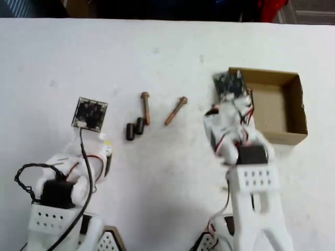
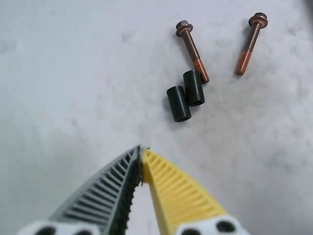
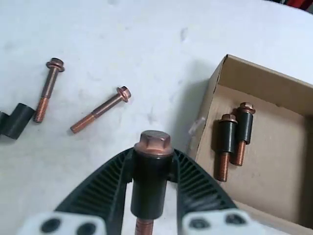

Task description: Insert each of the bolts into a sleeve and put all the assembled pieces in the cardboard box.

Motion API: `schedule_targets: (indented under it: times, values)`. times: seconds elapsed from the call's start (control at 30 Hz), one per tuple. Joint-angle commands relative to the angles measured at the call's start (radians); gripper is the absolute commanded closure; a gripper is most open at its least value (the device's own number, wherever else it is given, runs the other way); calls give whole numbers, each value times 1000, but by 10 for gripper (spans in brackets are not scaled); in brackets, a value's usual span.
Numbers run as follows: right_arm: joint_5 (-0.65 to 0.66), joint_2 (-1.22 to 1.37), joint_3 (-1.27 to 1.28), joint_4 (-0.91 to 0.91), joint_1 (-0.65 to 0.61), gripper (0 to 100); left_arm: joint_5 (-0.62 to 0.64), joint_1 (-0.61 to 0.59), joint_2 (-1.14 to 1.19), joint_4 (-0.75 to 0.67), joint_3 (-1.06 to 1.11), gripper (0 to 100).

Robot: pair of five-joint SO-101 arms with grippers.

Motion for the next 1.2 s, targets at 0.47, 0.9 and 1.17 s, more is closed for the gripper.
schedule_targets:
  times: [0.47, 0.9, 1.17]
  values:
    - [137, 541, -519, -1, 228, 981, -6, -84, -10, -48, 21, 978]
    - [143, 974, -839, 1, 245, 981, -6, -114, -10, -40, 25, 978]
    - [138, 1076, -924, 1, 242, 981, -6, -110, -10, -60, 43, 978]
